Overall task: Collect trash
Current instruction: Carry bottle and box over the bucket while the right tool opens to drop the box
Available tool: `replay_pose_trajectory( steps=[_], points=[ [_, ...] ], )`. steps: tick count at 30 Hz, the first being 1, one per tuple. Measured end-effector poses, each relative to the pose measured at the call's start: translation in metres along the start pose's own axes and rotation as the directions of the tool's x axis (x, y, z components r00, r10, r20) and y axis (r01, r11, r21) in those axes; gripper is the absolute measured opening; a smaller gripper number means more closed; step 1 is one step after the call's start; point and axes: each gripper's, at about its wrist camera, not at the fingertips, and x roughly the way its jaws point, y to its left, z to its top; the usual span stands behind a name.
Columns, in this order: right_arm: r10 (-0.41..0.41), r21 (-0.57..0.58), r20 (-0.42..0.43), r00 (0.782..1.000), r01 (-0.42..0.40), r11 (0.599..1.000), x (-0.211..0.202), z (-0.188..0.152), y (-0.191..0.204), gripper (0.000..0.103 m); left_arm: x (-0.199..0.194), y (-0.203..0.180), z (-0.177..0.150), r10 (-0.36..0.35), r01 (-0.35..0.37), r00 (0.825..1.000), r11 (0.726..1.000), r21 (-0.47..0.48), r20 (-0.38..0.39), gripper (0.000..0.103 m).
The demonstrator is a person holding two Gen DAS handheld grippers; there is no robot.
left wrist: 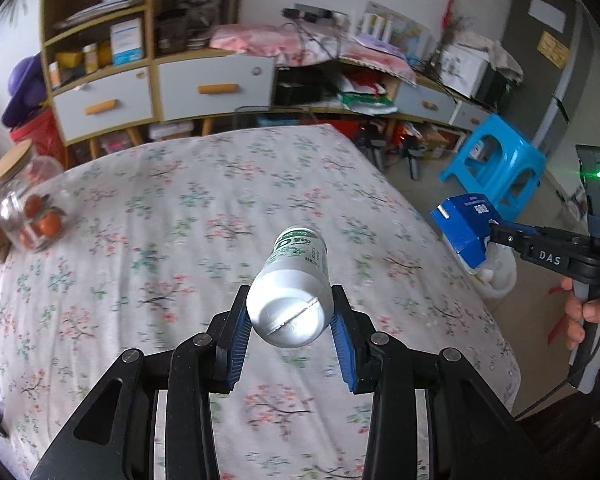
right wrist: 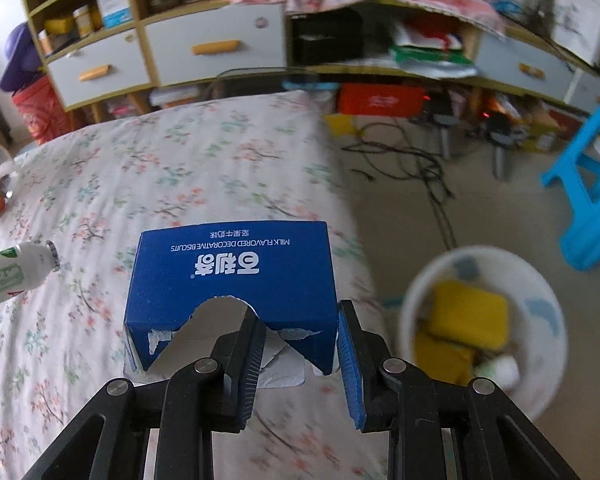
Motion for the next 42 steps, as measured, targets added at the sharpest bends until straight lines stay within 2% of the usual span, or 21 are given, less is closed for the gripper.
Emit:
replay_pose_trajectory(
  steps=[8,16,21,23,24,26,35,42],
  points=[
    [0.007,0.142,-0.020,1.000,-0.004,0.990,-0.018,-0.025,-0.065,0.031,0.017,-0.062,-0.003,-0.027,0.028,1.000,0.994,0.107,-0.011,0.040],
    [-0.057,0.269,-0.073,0.996,0.075,0.960,-0.014,-0.050,-0.135,0.032,0.037,-0.117,-0.004,-0.080,0.085,0.996,0.980,0.180,-0.036,0.040],
    [-0.101,0.324,-0.087,0.991,0.124,0.938,-0.007,-0.057,-0.170,0.032,0.052,-0.145,0.000,-0.130,0.136,0.990,0.972,0.192,-0.046,0.040],
    [-0.101,0.339,-0.079,0.992,0.121,0.933,-0.004,-0.057,-0.179,0.035,0.059,-0.158,0.003,-0.156,0.162,0.987,0.966,0.200,-0.045,0.040],
    [-0.101,0.350,-0.079,0.992,0.122,0.929,-0.002,-0.058,-0.183,0.048,0.062,-0.162,0.004,-0.167,0.173,0.985,0.964,0.204,-0.047,0.040],
    [-0.093,0.380,-0.099,0.991,0.124,0.917,0.003,-0.060,-0.194,0.063,0.069,-0.174,0.007,-0.187,0.194,0.981,0.958,0.213,-0.054,0.040],
    [-0.096,0.418,-0.096,0.991,0.127,0.900,-0.012,-0.073,-0.222,0.063,0.096,-0.230,0.019,-0.251,0.262,0.965,0.923,0.282,-0.076,0.040],
    [-0.092,0.465,-0.086,0.992,0.122,0.877,-0.028,-0.085,-0.245,0.063,0.121,-0.262,0.028,-0.246,0.262,0.965,0.911,0.319,-0.090,0.040]
  ],
)
